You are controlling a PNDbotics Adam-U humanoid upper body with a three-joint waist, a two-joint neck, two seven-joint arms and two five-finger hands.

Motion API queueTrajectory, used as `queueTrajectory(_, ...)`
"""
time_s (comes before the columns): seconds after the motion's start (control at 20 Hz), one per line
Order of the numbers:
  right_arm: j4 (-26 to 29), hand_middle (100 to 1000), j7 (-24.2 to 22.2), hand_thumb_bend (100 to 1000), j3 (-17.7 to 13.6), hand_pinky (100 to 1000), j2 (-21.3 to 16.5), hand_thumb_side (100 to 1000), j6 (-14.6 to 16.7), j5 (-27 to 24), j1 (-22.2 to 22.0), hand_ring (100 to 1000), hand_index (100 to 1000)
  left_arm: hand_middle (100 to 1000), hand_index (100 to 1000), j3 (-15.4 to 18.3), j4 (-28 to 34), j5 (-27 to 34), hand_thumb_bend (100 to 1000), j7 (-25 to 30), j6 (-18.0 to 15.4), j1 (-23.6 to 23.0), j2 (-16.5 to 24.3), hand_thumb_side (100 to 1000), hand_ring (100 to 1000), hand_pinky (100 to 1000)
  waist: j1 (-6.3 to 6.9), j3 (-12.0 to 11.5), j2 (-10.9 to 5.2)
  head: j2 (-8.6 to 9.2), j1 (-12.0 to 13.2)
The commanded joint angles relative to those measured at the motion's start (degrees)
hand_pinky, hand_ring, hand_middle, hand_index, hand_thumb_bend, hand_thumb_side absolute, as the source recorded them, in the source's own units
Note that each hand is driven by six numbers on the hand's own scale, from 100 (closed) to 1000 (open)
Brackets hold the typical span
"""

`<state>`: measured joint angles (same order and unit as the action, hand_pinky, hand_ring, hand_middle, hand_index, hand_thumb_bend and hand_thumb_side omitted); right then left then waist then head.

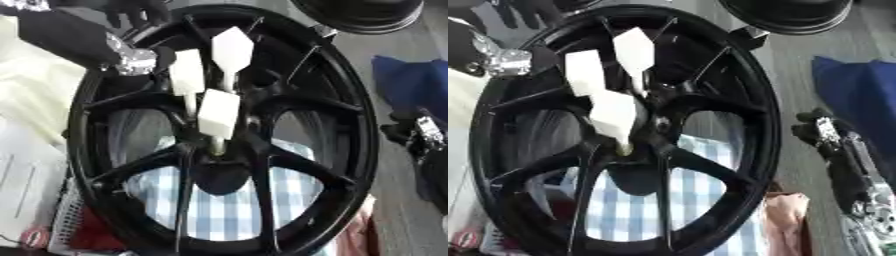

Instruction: Pull the pin out of the wheel hub.

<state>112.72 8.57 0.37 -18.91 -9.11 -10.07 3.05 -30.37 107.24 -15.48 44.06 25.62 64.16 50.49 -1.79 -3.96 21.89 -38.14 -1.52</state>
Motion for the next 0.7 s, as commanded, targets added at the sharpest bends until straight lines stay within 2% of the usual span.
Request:
queueTrajectory(0.05,0.3,523,-0.1,100,-0.1,863,-0.5,759,0.0,-0.1,0.4,769,690,830,896,-0.3,-1.4,-2.7,492,4.7,2.8,1.7,-0.5,606,842,811,0.17,0.0,-1.54,0.44,0.4)
queueTrajectory(0.7,0.1,524,-0.2,100,0.2,864,0.0,779,-0.1,0.1,0.8,769,691,809,880,-3.2,-10.8,-6.8,452,6.4,1.2,4.5,-6.2,630,824,788,0.12,0.3,-0.72,0.43,1.1)
